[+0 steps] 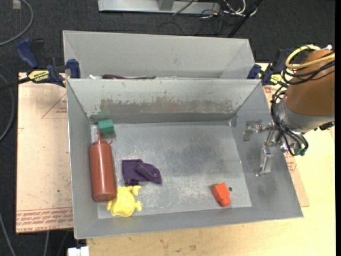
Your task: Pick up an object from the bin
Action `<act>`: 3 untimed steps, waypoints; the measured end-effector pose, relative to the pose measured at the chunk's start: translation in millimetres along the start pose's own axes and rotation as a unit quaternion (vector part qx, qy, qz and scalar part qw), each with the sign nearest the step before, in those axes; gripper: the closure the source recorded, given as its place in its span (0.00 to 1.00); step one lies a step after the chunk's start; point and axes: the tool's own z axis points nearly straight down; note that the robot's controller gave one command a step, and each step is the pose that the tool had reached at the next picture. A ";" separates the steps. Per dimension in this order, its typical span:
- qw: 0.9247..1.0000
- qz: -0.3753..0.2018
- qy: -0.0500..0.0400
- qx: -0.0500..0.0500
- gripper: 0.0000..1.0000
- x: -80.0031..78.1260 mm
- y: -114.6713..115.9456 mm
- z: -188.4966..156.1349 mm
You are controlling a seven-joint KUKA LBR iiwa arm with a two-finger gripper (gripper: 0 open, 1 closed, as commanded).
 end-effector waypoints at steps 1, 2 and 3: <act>1.000 0.000 -0.001 0.000 0.00 -0.3 0.3 -2.0; 1.000 -0.014 -0.003 0.001 0.00 -4.2 0.5 -7.1; 0.998 -0.061 -0.006 0.002 0.00 -20.4 11.1 42.3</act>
Offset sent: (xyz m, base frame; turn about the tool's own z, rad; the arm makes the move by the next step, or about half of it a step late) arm 0.0091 -0.0009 0.0139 -0.0942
